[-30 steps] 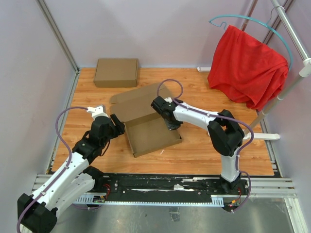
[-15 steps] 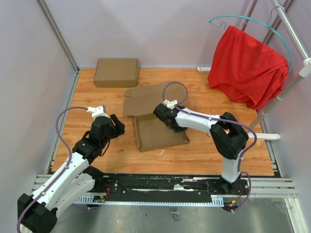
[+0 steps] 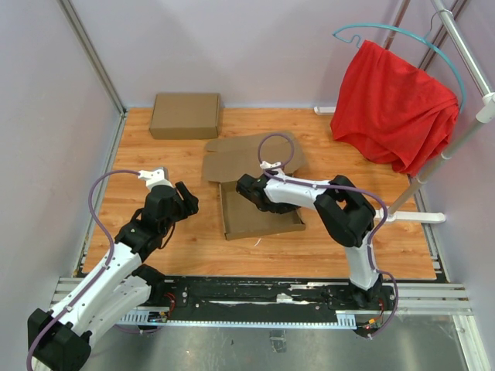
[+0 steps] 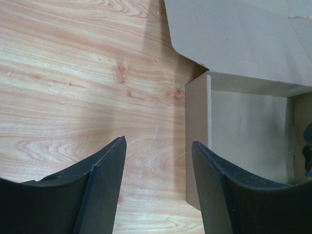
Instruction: Fold the paper box
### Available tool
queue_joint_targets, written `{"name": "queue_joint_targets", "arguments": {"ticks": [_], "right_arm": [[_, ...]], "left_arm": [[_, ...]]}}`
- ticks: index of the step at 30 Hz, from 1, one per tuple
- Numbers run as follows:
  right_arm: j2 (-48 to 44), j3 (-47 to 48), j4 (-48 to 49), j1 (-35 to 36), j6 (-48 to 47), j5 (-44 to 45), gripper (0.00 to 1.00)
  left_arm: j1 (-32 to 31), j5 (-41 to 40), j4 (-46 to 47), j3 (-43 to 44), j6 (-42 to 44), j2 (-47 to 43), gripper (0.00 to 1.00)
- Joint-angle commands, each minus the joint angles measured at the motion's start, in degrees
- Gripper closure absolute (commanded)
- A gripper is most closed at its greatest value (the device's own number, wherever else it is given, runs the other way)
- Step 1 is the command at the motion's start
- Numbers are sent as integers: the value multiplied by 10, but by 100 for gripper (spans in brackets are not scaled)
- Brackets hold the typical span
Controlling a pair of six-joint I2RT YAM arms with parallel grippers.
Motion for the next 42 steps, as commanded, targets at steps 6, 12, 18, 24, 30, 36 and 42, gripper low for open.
{"name": "queue_joint_targets", "arguments": {"ticks": [6,12,18,24,30,36,42], "right_arm": [[-80,-69,99,-25,-59,-88,79],[-153,-67,109,-39,-97,-118,33],[-250,-110,193,-113,-150,-272,29],[-313,-159,313,-259,-195,-504,25],[-232,-79,310,-349,-205,-615,18],[-124,18,293,-385,-203,-649,16],[-49,97,268,-385,-212,-642,18]], "left_arm": [[3,-6,7,-2,8,-7,38],[3,-9,6,-3,7,-8,38],[3,-14,4,-2,3,-13,37],[5,-1,31,7,1,10,34],[74,120,124,61,-20,169,30],[132,138,157,127,-26,299,30],[152,160,189,173,-23,411,32]]}}
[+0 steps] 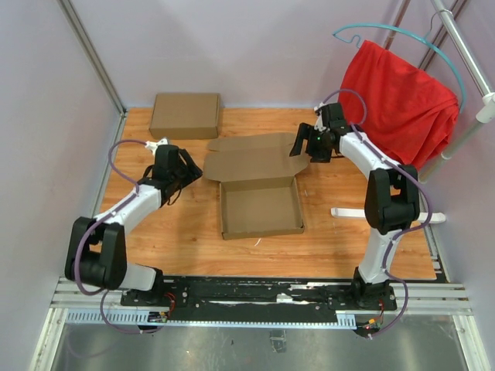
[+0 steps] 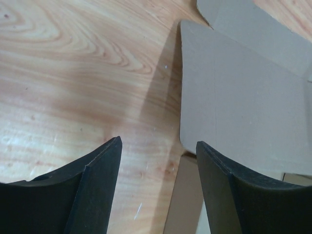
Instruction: Fold the paper box
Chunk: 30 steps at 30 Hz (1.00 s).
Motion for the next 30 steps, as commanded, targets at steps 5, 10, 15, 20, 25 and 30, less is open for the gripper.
{"name": "queue_joint_targets", "arguments": {"ticks": [5,10,15,20,25,30], "right_arm": [[57,68,-41,-3,-30,-4,21],[88,92,-54,-3,-38,9,29],[107,105,-54,-3,-46,-1,46],[108,111,-52,6,-55,-7,74],[101,119,-70,24,-66,27,91],[78,108,-72,41,-72,67,98]], "left_arm": [[9,73,56,77,6,132,36],[8,117,61,118,15,192,40],[8,139,76,134,15,216,44],[1,154,78,155,22,230,51],[-22,133,55,193,39,243,56],[-36,130,45,215,49,260,66]]}}
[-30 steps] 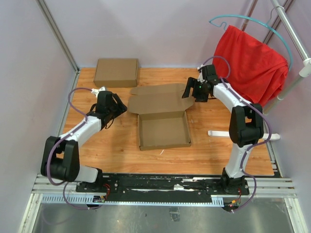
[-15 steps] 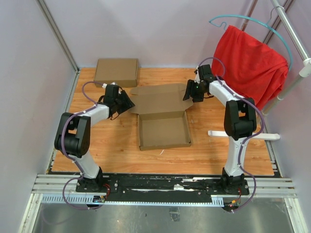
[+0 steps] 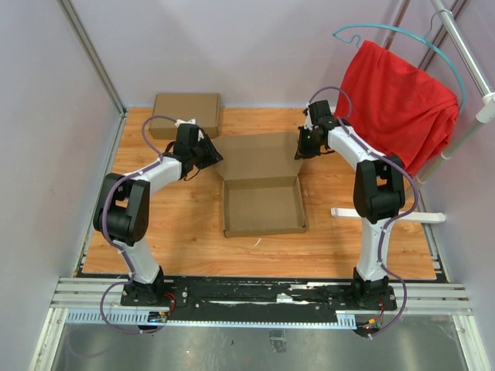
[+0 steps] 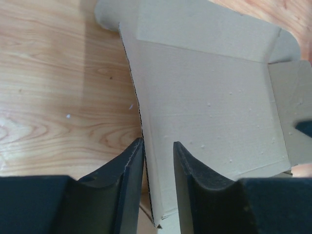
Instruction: Fold the paper box
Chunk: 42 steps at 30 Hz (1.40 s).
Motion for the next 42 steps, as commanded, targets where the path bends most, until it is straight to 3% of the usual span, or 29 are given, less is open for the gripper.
{"name": "queue_joint_targets", "arguments": {"ticks": [1,4,5,17,22,24,30,32,34,38,40,42], "right_arm": [[-30,-1,-23,22,-17,52,99],[-45,-10,-22,36,-22,85,99],[-48,-14,-18,41,-24,94,99],[-100,-47,1,104,-33,187,99],[-142,-99,42,128,-24,243,99],[-176,-161,97,138,-13,270,99],[-245,-318,298,145,-8,304,99],[-272,-367,366,145,-17,306,99],[-300,-413,429,145,-24,311,99],[-360,-499,556,146,-38,322,99],[-390,-540,610,146,-41,323,99],[-420,-583,674,147,-45,322,99]], "left_arm": [[-12,6,-5,23,20,21,71],[-18,3,-1,22,27,18,98],[-21,-3,-1,23,31,16,100],[-71,-101,-53,59,89,1,100],[-96,-173,-30,13,99,-71,100],[-102,-187,2,-22,100,-105,99],[-111,-217,81,-117,110,-190,83],[-111,-227,89,-136,118,-218,73],[-111,-242,95,-152,122,-248,51],[-111,-267,117,-187,124,-322,26],[-111,-273,135,-208,121,-355,17],[-111,-274,149,-230,120,-382,16]]}}
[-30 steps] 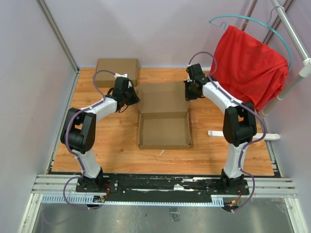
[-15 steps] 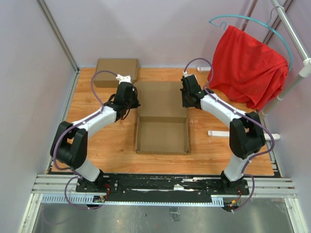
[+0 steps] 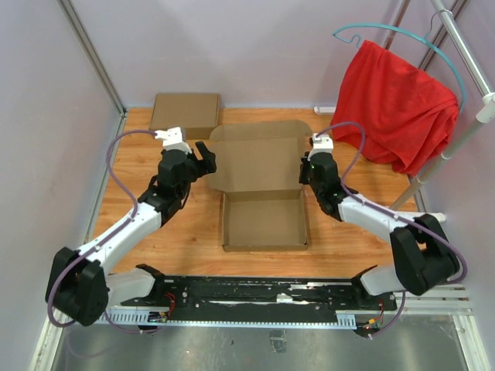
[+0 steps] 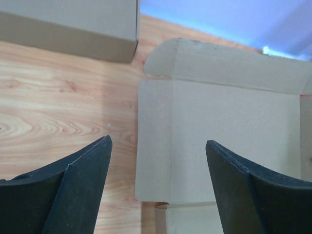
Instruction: Fold the paper box
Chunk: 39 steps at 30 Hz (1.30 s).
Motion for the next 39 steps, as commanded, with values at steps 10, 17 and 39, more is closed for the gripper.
{"name": "queue_joint_targets", "arguments": {"ticks": [10,17,39], "right_arm": [[-173,-248,413,11,-56,-74,99],[-212,-347,539,13,-112,-175,99],[-269,-366,480,13,-132,-184,98]], "left_arm": [[-3,6,79,-31,39,-95,19],[-3,43,173,-69,85,-89,23],[-3,113,176,-88,90,-87,88]]}}
